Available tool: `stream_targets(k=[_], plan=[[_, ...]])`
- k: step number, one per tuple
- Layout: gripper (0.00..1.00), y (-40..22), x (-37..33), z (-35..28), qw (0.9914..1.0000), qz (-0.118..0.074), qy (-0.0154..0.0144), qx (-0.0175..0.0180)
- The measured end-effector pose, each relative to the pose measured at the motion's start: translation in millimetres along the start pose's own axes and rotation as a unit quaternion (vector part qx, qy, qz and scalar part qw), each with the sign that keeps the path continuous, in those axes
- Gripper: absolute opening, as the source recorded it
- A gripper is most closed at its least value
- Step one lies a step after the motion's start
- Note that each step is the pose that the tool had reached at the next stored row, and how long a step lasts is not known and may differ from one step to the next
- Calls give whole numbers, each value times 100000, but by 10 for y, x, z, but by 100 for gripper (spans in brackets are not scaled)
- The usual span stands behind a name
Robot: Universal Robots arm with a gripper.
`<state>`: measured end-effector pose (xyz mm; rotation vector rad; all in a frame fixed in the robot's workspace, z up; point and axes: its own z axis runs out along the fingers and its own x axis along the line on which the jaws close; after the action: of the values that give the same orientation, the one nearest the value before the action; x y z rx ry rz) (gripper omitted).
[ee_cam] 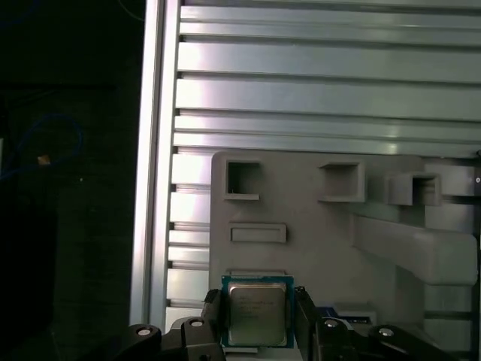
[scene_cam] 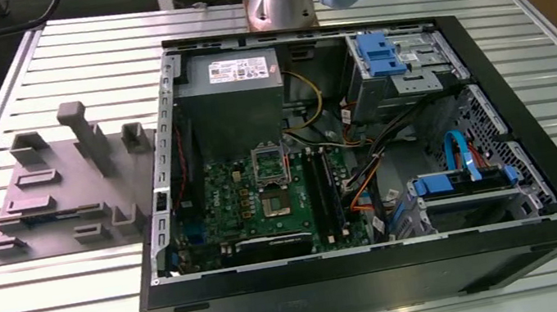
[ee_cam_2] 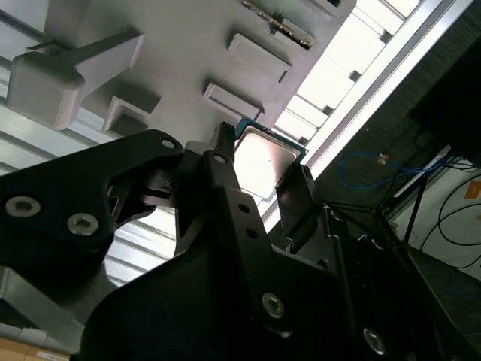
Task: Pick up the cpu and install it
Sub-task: 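Pick up the cpu and move it towards the insertion slot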
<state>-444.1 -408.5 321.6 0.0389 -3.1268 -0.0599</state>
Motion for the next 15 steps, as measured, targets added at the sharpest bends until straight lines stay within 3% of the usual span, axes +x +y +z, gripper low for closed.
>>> stream_targets(k=[15], plan=[[47, 18, 2, -171, 100000, 41, -5, -3]])
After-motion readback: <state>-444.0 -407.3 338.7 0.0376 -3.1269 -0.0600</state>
